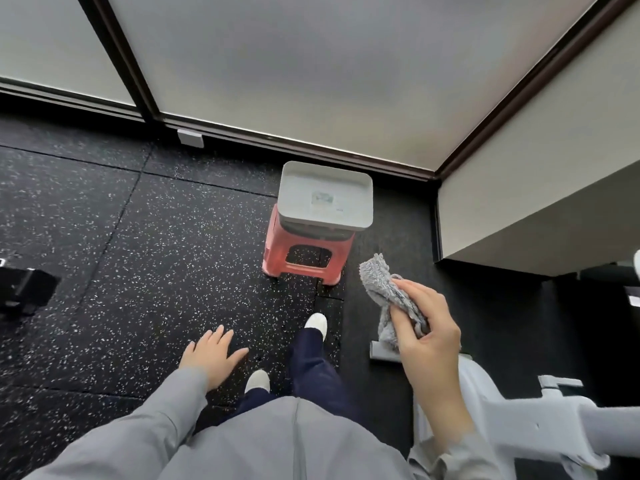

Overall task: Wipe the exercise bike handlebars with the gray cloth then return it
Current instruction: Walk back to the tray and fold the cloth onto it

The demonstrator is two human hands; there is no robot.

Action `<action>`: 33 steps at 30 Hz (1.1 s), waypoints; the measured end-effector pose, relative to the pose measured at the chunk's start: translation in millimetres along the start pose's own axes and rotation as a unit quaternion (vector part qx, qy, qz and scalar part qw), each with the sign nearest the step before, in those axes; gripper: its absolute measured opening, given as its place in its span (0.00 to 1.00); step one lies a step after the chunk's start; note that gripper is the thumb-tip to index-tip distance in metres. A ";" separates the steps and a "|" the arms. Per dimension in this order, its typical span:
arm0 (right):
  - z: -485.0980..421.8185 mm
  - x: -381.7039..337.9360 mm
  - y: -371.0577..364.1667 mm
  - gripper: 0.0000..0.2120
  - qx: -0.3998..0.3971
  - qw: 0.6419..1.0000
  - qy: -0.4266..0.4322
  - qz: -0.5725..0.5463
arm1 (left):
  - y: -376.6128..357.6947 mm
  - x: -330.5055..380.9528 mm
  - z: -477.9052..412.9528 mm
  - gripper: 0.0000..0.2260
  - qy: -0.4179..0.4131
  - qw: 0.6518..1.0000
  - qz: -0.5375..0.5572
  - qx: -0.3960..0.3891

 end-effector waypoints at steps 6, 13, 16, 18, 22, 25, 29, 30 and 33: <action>-89.3 27.7 8.8 0.19 -0.003 1.000 0.008 -0.017 | 62.4 34.8 -52.9 0.30 0.025 1.000 0.006 0.013; -178.2 43.9 16.0 0.18 -0.026 0.999 0.013 -0.029 | 134.7 89.2 -100.7 0.29 0.008 0.996 0.031 0.082; -208.5 46.1 10.6 0.17 -0.029 0.999 0.013 -0.030 | 158.1 99.2 -113.9 0.29 0.004 0.994 0.027 0.101; -225.6 45.6 3.2 0.16 -0.023 0.999 0.018 -0.032 | 174.1 102.8 -119.7 0.29 0.004 0.994 0.034 0.108; -259.2 41.9 -21.1 0.17 -0.007 0.999 0.042 -0.017 | 224.4 119.4 -121.0 0.26 -0.040 0.981 0.102 0.159; -283.3 35.2 -41.3 0.17 0.006 0.998 0.059 -0.016 | 280.9 148.5 -112.5 0.22 -0.101 0.938 0.263 0.200; -311.1 25.3 -66.8 0.17 0.012 0.996 0.087 -0.004 | 356.2 196.9 -93.5 0.13 -0.214 0.837 0.455 0.214; -317.5 23.7 -72.6 0.17 0.009 0.995 0.095 0.000 | 370.6 206.9 -89.3 0.10 -0.240 0.811 0.491 0.208; -331.8 20.9 -86.8 0.15 0.001 0.994 0.111 0.002 | 397.5 225.7 -83.1 0.10 -0.291 0.759 0.554 0.182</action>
Point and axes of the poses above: each hand's wrist, its own z-axis away from the middle knuckle, its own y-axis out of the back of the hand, x = y × z, the point moved 3 cm from there along -z, towards the middle knuckle, and after that the axes turned 7 degrees about -z, right-handed, at the moved point
